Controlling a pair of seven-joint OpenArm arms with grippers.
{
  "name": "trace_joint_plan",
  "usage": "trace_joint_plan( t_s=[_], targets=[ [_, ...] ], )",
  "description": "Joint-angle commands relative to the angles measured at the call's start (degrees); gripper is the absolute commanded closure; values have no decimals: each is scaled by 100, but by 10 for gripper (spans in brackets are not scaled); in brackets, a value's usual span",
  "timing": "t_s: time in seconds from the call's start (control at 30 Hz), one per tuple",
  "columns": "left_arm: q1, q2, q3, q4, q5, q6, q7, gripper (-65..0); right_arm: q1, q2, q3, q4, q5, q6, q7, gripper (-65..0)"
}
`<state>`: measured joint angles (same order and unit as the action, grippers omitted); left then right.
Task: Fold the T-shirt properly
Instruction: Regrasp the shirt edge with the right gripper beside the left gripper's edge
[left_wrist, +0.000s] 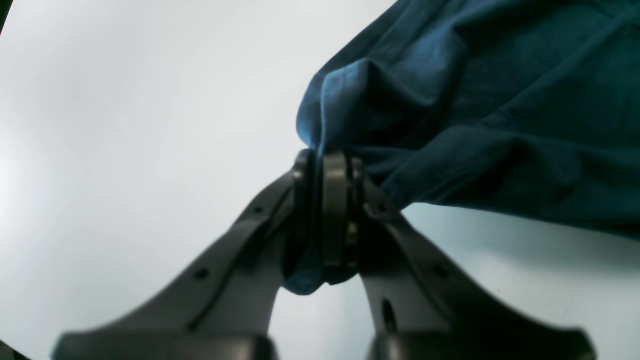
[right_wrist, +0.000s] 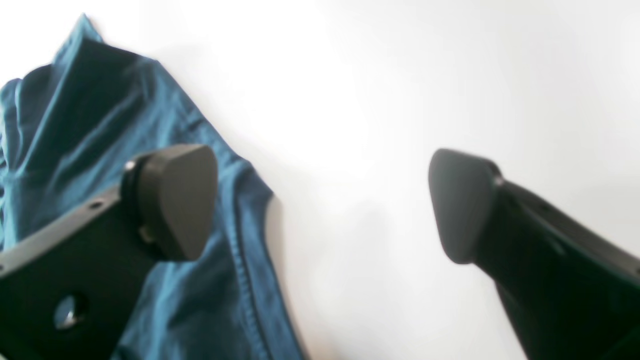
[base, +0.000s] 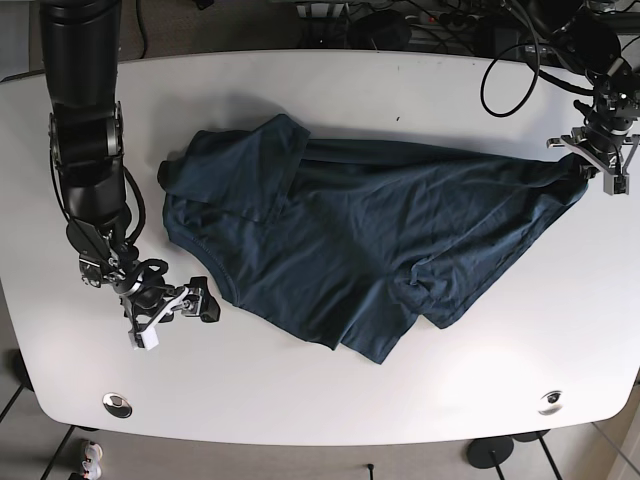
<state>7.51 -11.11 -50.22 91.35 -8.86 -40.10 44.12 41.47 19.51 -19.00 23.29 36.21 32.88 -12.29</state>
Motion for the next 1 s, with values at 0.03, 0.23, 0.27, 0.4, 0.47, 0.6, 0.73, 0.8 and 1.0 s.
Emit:
trace_joint_plan(
  t_s=[0.03,0.23,0.27,0.4,0.47,0.6,0.73,0.8,1.0],
  targets=[
    [-34,-106,-38,126,-68,10,-109,0,191,-12,-187,-56,85,57,302,-650],
    [-34,-106,-38,126,-68,10,-109,0,-231,-302,-416,-91,94,57,583,-650],
    [-34,-106,-38,126,-68,10,-109,0,-275,-338,-425,-83,94,57,583,-650],
    [-34,-106,-20,126,-68,10,-109,0,-301,-628,-434,-91,85,57,566,-650],
    [-34,-106,-20,126,-68,10,-109,0,-354,-742,-504,-91,85,57,557,-650],
    [-34,-106,-20,126,-68,10,-109,0,-415,-812,-759,-83,85,48,557,-650],
    [-34,-115,-20,126,-68,10,-109,0,-433,-821,-759,-83,102,48,592,-415],
    [-43,-124,-11,126,-68,10,-109,0,-415,-821,-759,-56,146,48,601,-170],
    [-43,-115,6,777,-94,10,-82,0,-855,-478,-741,1394,173,48,196,-21]
  ],
)
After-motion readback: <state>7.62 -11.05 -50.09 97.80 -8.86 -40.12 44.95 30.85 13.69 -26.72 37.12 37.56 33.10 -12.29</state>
